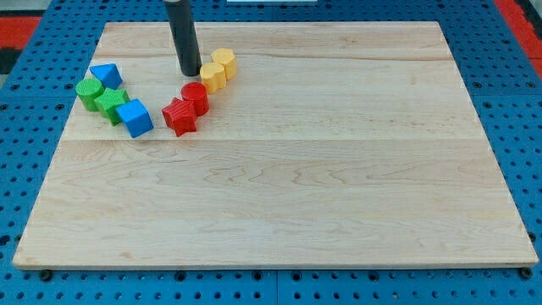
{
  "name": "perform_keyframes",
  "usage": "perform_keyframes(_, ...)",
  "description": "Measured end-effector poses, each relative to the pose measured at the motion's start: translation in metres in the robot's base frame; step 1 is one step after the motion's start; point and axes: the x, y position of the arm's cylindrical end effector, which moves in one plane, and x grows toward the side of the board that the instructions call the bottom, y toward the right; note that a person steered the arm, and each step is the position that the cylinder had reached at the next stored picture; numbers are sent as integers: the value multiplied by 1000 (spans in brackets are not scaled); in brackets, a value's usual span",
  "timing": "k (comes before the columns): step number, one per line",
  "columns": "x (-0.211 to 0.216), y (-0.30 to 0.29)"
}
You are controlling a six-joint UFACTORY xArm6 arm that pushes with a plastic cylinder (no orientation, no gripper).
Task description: Separate yellow blocks from each other
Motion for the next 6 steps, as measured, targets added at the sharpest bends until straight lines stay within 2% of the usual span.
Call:
perform_keyframes(1,-21,7)
perform_keyframes(2,-21,55)
perform_keyframes(3,5,73)
perform_keyframes(5,5,-49)
perform_keyframes(6,18,-78)
